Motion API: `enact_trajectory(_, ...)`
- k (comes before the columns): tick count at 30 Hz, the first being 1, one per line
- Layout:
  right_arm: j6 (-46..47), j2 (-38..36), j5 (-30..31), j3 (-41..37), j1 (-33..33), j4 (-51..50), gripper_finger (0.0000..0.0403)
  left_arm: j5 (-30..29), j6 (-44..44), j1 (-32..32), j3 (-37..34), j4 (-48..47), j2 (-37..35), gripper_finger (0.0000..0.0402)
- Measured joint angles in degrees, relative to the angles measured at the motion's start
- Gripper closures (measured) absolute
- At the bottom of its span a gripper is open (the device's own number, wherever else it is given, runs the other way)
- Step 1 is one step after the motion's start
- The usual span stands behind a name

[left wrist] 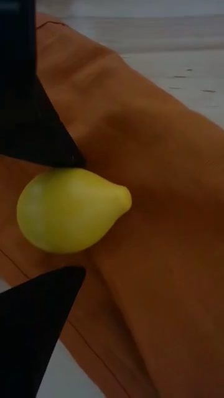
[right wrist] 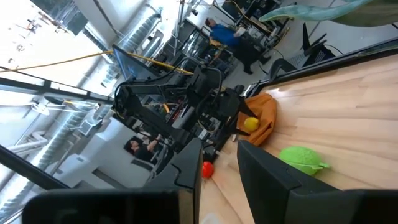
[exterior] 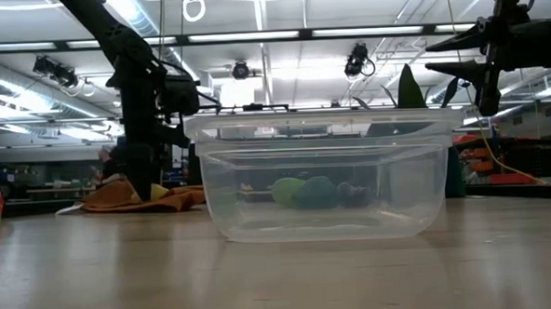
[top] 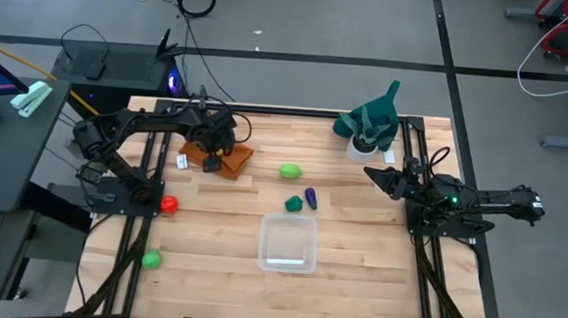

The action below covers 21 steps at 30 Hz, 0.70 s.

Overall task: Pick and placing Produce into tupperware
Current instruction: Put the lemon into the transparent bin

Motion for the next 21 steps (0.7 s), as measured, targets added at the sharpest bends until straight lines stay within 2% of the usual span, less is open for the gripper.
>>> enact_trajectory(8,0.0,0.0,0.0,0.0,0.0,0.0,0.0334,-2.4,-1.8,0.2,0.0,-0.1,0.0,0.0191)
enact_trajectory(13,0.0,0.0,0.0,0.0,0.0,0.0,0.0334,-3.5,-4.7,0.2,0.0,-0.4,0.0,0.019)
enact_trajectory(18,0.2,0.0,0.0,0.0,0.0,0.0,0.0334,-3.5,-6.1,0.2,1.2,-2.9,0.0,0.0168)
enact_trajectory(21,0.2,0.0,0.0,0.0,0.0,0.0,0.0334,-3.5,-6.3,0.2,3.8,-5.2,0.0,0.0176)
